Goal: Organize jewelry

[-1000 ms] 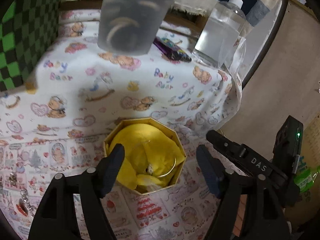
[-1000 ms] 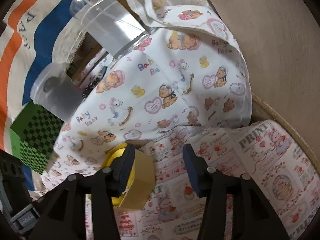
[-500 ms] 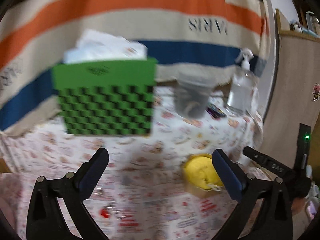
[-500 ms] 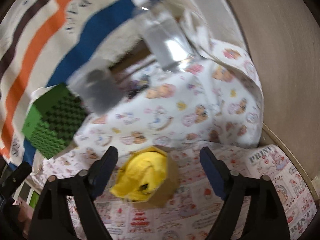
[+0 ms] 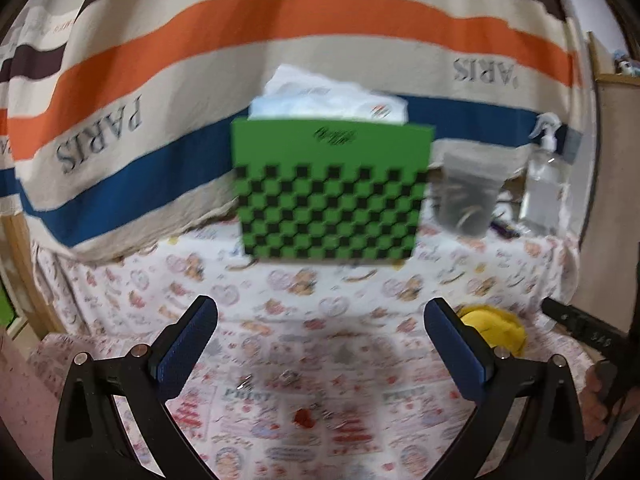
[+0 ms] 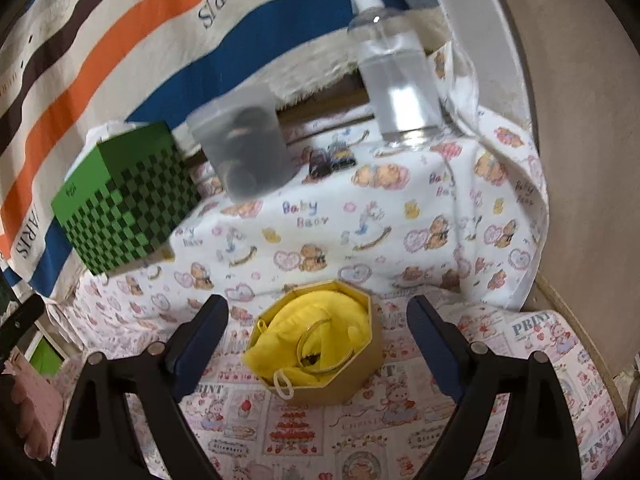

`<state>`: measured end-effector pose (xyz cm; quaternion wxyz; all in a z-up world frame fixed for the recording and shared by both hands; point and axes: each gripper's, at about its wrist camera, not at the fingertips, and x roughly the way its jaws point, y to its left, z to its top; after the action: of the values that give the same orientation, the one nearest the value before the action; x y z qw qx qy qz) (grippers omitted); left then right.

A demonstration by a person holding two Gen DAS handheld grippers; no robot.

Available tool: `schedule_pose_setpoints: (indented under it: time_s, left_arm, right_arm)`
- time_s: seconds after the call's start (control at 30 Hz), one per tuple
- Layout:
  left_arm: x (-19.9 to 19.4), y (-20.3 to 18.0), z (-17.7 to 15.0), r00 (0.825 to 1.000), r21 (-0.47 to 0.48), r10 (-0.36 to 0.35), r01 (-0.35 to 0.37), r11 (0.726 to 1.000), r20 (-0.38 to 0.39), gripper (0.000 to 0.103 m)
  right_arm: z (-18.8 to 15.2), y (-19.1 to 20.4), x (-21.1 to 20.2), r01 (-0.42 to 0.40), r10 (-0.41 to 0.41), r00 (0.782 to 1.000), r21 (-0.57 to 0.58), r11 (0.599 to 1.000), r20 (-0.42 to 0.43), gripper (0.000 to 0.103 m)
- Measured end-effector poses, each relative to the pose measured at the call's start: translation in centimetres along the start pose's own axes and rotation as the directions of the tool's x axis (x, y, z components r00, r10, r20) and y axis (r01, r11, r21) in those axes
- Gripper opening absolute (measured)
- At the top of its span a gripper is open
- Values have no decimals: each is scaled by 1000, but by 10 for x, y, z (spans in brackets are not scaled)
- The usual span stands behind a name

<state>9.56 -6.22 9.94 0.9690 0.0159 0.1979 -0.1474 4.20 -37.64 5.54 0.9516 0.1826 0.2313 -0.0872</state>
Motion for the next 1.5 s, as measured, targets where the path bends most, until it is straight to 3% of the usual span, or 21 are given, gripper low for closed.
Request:
schedule_pose_setpoints:
  time_s: [0.27,0.53,0.77,0.83,0.97,1.03,1.13,1.37,1.5]
  left_arm:
    - [37,22,-36,982,-11,67,-70,997,-175,102]
    - [52,31,-50,959,-37,87,-101,994,-271,102]
    - [78,36,-65,909,-69,35,-70,995,-415,100]
    - [84,33,-70,894,-50,32,-61,997,-448,87]
    - [93,33,-78,861,-77,-27,-15,997,-508,71]
    - [95,32,-81,851,-89,-51,5,996,-522,56]
    - [101,30,-84,836,-113,-100,45,993,-539,46]
    - [103,24,-85,840,-111,-120,72,991,-530,37]
    - [107,20,-87,839,-73,-92,62,995,-536,22]
  right_arm:
    - [-11,15,8,22,-24,999,-66,998,-24,90]
    - [-27,41,15,36,-44,998,-189,981,-41,92]
    - [-27,40,17,88,-98,994,-199,976,-42,94]
    - [-28,40,19,90,-101,994,-197,976,-48,94]
    - [-29,40,22,93,-107,992,-202,975,-62,94]
    - [-30,40,23,94,-109,992,-202,975,-64,94]
    - [-30,39,24,96,-111,991,-198,975,-69,94]
    - [-28,37,25,107,-122,990,-184,977,-71,94]
    - [-28,37,26,113,-129,989,-186,976,-73,94]
